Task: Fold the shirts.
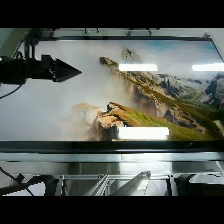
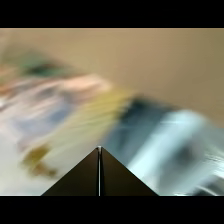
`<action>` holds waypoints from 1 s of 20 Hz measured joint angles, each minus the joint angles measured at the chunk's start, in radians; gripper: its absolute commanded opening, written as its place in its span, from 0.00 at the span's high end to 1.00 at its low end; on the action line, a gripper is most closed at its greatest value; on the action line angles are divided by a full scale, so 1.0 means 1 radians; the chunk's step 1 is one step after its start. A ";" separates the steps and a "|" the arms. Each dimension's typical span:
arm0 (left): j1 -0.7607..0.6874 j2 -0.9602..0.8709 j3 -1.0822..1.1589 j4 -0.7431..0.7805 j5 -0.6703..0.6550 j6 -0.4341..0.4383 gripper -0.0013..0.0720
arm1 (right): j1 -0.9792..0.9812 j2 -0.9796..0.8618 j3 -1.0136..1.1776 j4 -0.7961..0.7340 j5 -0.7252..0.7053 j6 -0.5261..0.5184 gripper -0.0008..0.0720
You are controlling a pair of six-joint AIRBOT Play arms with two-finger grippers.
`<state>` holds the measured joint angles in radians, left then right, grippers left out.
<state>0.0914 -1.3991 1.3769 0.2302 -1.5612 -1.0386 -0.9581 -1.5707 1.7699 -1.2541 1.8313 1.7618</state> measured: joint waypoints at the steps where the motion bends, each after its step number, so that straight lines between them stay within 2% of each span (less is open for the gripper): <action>1: 0.004 0.018 0.008 0.027 -0.008 -0.008 0.98 | 0.055 0.020 -0.010 0.053 -0.002 -0.011 0.96; 3: 0.005 0.086 -0.043 0.097 -0.014 -0.016 0.98 | 0.187 0.092 -0.093 0.109 -0.044 -0.037 0.96; 5: 0.002 0.190 -0.182 0.143 0.002 -0.019 0.98 | 0.341 0.204 -0.265 0.140 -0.166 -0.053 0.96; 8: -0.002 0.381 -0.480 0.187 0.063 -0.014 0.97 | 0.592 0.421 -0.625 0.183 -0.370 -0.069 0.96; 12: -0.003 0.592 -0.838 0.209 0.167 0.001 0.95 | 0.906 0.682 -1.077 0.314 -0.667 -0.145 0.96; 15: -0.003 0.690 -0.978 0.216 0.209 0.004 0.95 | 1.015 0.754 -1.213 0.408 -0.791 -0.186 0.96; 20: -0.003 0.792 -1.054 0.220 0.231 0.008 0.95 | 1.067 0.787 -1.275 0.496 -0.861 -0.208 0.96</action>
<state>0.0883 -0.6067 0.3229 0.4503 -1.3300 -1.0309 0.1089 -0.7841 0.4950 -0.7582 0.9707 1.5539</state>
